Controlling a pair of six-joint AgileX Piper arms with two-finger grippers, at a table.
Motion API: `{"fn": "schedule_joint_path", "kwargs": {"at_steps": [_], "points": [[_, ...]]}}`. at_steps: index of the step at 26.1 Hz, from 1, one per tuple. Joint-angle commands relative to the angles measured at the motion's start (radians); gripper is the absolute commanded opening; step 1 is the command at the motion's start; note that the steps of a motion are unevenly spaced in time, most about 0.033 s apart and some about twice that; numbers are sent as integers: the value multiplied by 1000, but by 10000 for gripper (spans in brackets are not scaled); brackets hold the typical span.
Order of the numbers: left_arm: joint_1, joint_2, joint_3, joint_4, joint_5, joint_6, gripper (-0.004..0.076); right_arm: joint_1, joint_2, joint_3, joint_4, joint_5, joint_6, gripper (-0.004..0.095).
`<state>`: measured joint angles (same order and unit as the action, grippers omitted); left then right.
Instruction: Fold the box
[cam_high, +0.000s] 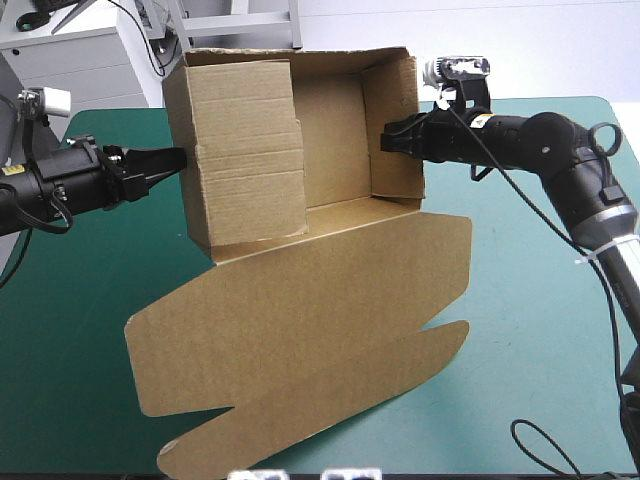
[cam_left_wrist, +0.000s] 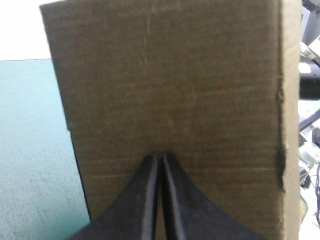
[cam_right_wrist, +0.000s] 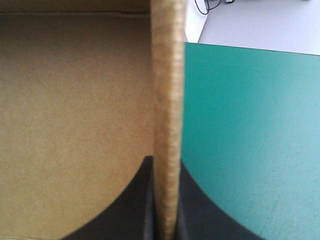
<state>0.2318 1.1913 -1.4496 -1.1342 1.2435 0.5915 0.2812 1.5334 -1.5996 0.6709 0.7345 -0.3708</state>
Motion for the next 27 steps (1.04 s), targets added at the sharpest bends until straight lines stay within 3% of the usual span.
{"fn": "schedule_joint_path", "kwargs": {"at_steps": [1, 4, 13, 20, 27], "points": [[-6, -19, -24, -51, 45, -6, 90, 37, -33, -29, 29, -101, 38, -11], [-6, -24, -24, -26, 45, -6, 220, 44, -31, -29, -14, -137, 63, -11], [-6, -24, -24, -3, 45, -14, 305, 44, -31, -29, -91, -139, 107, -9], [-6, -24, -24, 3, 45, -145, 506, 44, -30, -29, -97, -139, 107, -9], [-6, -35, -24, 5, 45, -145, 513, 44, -11, -29, -95, -131, 111, -7]]}}
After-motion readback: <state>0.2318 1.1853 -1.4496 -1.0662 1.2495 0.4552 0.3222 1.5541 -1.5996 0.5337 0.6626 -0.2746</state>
